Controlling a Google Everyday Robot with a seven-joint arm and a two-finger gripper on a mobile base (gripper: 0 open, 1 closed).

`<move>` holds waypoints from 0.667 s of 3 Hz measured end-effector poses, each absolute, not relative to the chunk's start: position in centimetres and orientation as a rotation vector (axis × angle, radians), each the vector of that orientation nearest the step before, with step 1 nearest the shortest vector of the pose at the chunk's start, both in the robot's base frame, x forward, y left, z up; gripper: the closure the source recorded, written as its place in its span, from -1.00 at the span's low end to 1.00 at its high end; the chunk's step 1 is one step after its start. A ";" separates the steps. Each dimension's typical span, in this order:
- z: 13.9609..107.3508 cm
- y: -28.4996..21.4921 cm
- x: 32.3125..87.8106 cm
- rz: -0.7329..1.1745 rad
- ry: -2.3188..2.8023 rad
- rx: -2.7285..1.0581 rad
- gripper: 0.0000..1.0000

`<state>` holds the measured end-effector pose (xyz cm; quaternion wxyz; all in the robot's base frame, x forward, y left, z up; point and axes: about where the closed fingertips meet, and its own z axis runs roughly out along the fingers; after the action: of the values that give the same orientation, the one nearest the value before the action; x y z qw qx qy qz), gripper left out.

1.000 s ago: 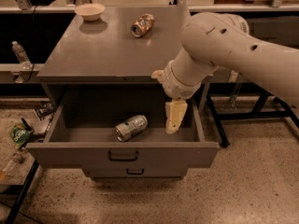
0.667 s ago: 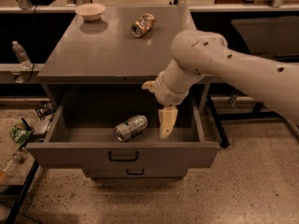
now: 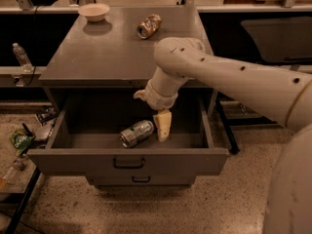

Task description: Pick 7up can from top drawer and place on counter

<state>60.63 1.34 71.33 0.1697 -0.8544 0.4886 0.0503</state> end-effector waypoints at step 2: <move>68.1 4.4 62.4 0.072 1.315 -2.518 -1.00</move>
Offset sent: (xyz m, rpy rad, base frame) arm 0.0262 0.0491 -0.0569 -0.0960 -0.0489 0.0960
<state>62.40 4.41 68.14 0.1494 -0.8762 0.4576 0.0250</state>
